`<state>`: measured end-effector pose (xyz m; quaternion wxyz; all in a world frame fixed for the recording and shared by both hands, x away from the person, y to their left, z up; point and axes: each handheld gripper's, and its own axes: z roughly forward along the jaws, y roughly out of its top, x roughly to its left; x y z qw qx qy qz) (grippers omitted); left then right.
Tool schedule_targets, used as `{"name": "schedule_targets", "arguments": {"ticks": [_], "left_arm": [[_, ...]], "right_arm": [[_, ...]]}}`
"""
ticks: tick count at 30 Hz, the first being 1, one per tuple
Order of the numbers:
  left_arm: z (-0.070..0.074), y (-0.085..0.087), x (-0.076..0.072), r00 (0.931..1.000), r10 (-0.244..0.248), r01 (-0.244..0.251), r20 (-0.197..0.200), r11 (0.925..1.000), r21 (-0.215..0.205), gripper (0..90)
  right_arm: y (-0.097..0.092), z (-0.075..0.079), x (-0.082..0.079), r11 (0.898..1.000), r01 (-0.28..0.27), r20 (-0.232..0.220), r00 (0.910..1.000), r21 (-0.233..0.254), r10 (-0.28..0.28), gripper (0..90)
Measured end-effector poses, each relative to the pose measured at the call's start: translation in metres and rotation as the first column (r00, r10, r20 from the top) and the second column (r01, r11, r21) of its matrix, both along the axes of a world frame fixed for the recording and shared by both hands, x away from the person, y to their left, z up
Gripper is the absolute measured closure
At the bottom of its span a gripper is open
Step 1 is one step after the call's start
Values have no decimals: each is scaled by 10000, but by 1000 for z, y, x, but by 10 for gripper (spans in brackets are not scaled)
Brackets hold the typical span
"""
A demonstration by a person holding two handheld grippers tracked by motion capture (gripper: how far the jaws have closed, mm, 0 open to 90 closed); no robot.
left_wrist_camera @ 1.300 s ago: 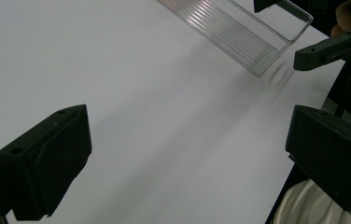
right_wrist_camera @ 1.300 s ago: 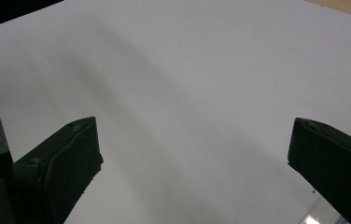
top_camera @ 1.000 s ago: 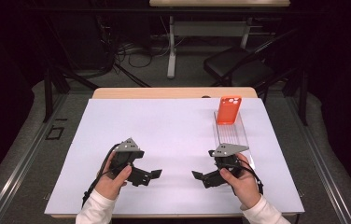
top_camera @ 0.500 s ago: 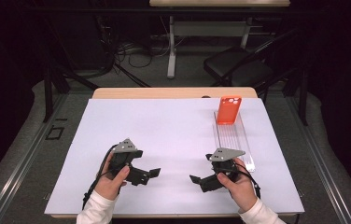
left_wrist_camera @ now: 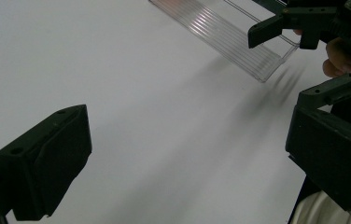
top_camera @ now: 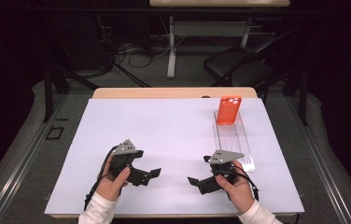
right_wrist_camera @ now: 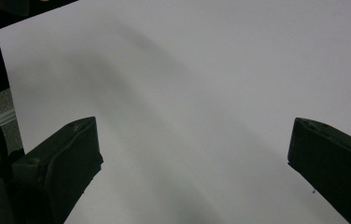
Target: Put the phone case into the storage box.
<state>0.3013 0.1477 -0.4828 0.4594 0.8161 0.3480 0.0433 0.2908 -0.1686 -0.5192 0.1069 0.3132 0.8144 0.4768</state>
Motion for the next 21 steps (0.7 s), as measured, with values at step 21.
{"name": "schedule_targets", "arguments": {"ticks": [21], "left_arm": [[-5, -3, 1, 10000, -59, 60, -71, 10000, 57, 7]], "right_arm": [[-1, -5, 1, 9997, -41, -139, 9999, 242, 45, 22]]}}
